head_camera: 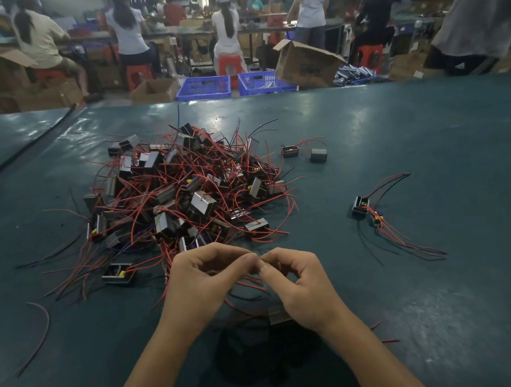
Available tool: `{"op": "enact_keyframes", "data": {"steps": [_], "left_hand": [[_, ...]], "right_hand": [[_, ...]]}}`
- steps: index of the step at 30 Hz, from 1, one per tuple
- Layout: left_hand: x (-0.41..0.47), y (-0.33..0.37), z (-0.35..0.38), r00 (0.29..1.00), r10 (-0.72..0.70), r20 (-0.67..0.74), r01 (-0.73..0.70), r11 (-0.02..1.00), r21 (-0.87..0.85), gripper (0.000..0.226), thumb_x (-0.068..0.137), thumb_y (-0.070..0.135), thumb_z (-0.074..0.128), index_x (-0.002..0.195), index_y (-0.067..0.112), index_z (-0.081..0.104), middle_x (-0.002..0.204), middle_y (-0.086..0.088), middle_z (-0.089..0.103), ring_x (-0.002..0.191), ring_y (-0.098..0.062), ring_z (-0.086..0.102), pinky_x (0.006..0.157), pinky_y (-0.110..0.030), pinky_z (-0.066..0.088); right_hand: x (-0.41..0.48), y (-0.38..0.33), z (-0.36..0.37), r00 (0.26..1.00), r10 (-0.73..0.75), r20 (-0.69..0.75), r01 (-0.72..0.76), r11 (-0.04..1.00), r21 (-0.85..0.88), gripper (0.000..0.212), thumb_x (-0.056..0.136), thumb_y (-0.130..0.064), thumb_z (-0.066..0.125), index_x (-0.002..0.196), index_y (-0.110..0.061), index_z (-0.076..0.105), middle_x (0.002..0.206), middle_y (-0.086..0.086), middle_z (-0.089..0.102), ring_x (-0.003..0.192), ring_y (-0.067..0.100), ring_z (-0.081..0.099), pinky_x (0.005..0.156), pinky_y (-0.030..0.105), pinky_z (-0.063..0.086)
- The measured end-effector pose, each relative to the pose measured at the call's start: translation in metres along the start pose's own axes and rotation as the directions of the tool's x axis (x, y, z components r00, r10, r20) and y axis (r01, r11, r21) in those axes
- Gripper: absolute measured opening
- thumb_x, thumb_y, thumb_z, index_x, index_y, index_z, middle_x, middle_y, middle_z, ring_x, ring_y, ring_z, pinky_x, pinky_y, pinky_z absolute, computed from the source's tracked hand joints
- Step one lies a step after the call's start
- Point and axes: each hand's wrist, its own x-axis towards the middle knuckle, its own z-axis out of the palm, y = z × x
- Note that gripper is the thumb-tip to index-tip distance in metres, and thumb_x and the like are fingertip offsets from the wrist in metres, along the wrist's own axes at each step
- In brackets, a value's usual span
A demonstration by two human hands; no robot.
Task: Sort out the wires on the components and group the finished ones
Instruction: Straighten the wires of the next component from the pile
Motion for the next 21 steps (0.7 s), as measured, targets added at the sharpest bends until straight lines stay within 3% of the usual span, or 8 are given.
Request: {"op": "enact_keyframes", "data": {"steps": [5, 7, 15, 21], "left_hand": [[0.0021, -0.0005, 0.0003, 0.964, -0.265, -0.024, 0.254, 0.943, -0.215, 0.018, 0.063, 0.026, 0.080, 0.078, 0.019, 0.078, 0.070, -0.007, 0.073, 0.062, -0.010, 0.067, 0.052, -0.018, 0.051], [0.0025, -0.0008, 0.0001, 0.952, -0.305, -0.011, 0.291, 0.920, -0.264, 0.020, 0.063, 0.023, 0.080, 0.081, 0.015, 0.077, 0.070, -0.009, 0.072, 0.063, -0.011, 0.068, 0.051, -0.019, 0.052], [0.0033, 0.0037, -0.0007, 0.982, -0.186, 0.019, 0.187, 0.975, -0.124, 0.024, 0.065, 0.023, 0.078, 0.085, 0.010, 0.073, 0.064, -0.002, 0.071, 0.056, -0.009, 0.065, 0.050, -0.019, 0.051], [0.0026, 0.0022, -0.0035, 0.990, -0.128, 0.050, 0.131, 0.991, -0.041, 0.010, 0.069, 0.027, 0.077, 0.078, 0.025, 0.078, 0.071, -0.004, 0.075, 0.063, -0.014, 0.070, 0.059, -0.027, 0.056]], "right_hand": [[-0.0005, -0.0018, 0.0019, 1.000, -0.012, 0.006, 0.012, 1.000, 0.014, 0.018, 0.091, -0.017, 0.057, 0.078, -0.023, 0.067, 0.062, -0.015, 0.059, 0.060, 0.001, 0.050, 0.060, 0.021, 0.042], [-0.0001, -0.0026, 0.0023, 1.000, -0.014, 0.000, 0.014, 1.000, 0.016, 0.018, 0.090, -0.018, 0.057, 0.076, -0.025, 0.066, 0.061, -0.017, 0.058, 0.059, 0.001, 0.050, 0.060, 0.019, 0.041], [0.0001, -0.0040, 0.0017, 1.000, -0.025, 0.008, 0.025, 1.000, -0.005, 0.017, 0.090, -0.017, 0.057, 0.079, -0.024, 0.068, 0.063, -0.018, 0.060, 0.061, 0.000, 0.053, 0.062, 0.015, 0.041], [0.0011, -0.0038, 0.0016, 1.000, 0.030, 0.009, -0.030, 0.999, 0.023, 0.018, 0.088, -0.019, 0.056, 0.080, -0.016, 0.071, 0.071, -0.004, 0.066, 0.070, 0.011, 0.061, 0.068, 0.028, 0.051]]}}
